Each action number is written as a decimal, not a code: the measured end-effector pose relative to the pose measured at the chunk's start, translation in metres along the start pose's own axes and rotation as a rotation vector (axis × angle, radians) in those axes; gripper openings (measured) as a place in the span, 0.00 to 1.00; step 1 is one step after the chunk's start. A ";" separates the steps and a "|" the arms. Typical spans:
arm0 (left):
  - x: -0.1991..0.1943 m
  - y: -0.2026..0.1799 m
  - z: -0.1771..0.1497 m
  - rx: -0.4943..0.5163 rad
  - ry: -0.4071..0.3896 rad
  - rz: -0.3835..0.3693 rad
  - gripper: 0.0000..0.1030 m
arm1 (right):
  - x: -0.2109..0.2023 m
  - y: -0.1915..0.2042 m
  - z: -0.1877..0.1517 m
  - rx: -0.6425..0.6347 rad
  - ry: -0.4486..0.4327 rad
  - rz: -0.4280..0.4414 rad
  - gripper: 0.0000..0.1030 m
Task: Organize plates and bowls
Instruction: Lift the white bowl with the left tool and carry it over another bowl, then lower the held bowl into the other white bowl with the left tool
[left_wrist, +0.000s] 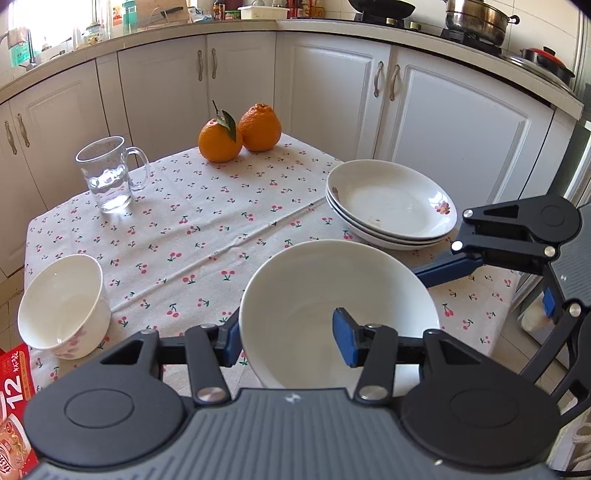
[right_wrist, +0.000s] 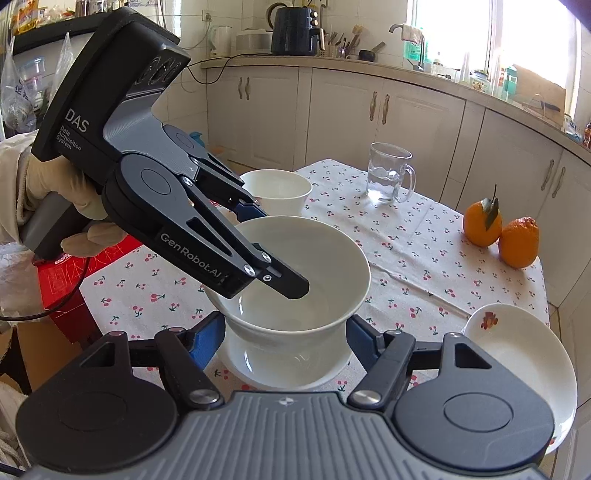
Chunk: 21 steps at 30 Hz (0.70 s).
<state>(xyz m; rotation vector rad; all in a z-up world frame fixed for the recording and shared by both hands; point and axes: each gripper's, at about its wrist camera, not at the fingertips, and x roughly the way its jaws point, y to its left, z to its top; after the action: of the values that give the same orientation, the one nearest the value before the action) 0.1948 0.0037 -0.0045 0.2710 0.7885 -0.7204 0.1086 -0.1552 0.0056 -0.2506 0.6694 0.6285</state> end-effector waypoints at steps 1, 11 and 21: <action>0.001 -0.001 0.000 -0.001 0.003 -0.002 0.47 | 0.001 -0.002 -0.002 0.004 0.003 0.001 0.74; 0.010 -0.004 -0.007 -0.010 0.027 -0.003 0.47 | 0.010 -0.007 -0.013 0.029 0.035 0.021 0.74; 0.010 -0.009 -0.009 0.034 0.013 0.014 0.47 | 0.014 -0.007 -0.016 0.045 0.050 0.028 0.74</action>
<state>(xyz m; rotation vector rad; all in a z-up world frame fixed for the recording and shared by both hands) 0.1886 -0.0040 -0.0177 0.3117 0.7865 -0.7197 0.1136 -0.1611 -0.0155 -0.2163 0.7353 0.6347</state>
